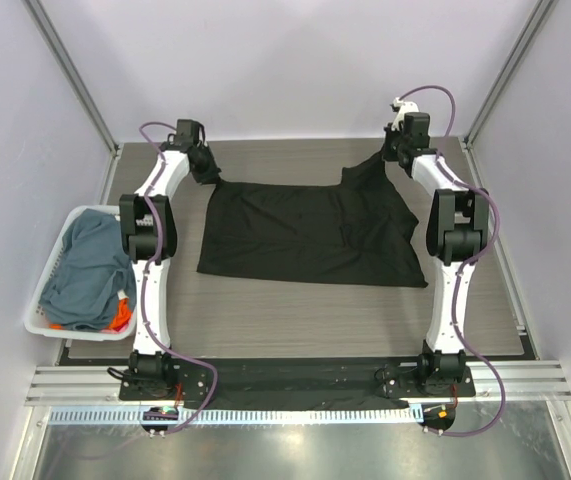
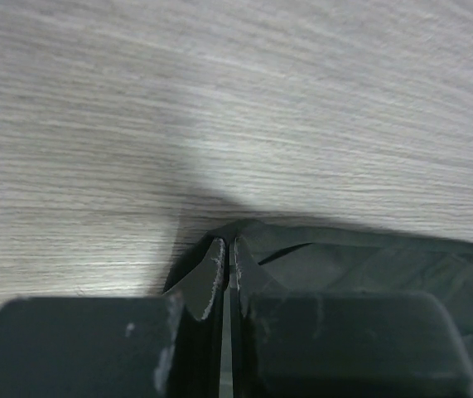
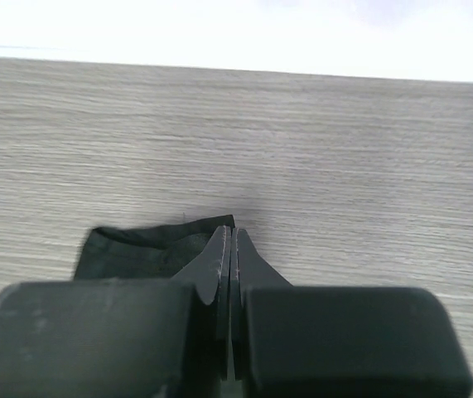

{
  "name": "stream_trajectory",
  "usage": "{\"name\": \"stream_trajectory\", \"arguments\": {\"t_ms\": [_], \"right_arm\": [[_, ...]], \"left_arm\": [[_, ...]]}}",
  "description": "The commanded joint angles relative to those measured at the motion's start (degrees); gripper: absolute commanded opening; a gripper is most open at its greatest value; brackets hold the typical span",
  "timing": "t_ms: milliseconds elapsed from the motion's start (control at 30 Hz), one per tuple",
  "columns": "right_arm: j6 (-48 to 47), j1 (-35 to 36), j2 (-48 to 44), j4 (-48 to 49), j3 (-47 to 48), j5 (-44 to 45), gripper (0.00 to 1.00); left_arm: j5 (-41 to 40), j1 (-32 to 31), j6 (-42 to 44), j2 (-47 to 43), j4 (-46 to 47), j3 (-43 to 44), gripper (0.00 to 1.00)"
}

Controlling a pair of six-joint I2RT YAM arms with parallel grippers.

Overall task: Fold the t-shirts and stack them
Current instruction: Fold the tshirt

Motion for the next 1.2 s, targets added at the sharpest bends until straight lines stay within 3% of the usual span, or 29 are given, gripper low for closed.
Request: {"name": "stream_trajectory", "arguments": {"t_ms": [0, 500, 867, 1167], "right_arm": [[0.12, -0.05, -8.07, 6.27, -2.59, -1.26, 0.01], [-0.41, -0.05, -25.65, 10.4, -23.68, 2.88, 0.01], [0.47, -0.05, -29.95, 11.72, -29.93, 5.07, 0.01], [5.57, 0.13, -36.37, 11.9, -37.4, 8.76, 0.01]], "left_arm": [[1.51, 1.02, 1.51, -3.59, 1.57, -1.3, 0.0], [3.54, 2.78, 2.12, -9.39, 3.77, -8.86, 0.0], [8.81, 2.69, 3.35, -13.87, 5.09, -11.06, 0.0], [8.72, 2.78, 4.05, -19.85, 7.46, -19.67, 0.0]]}}
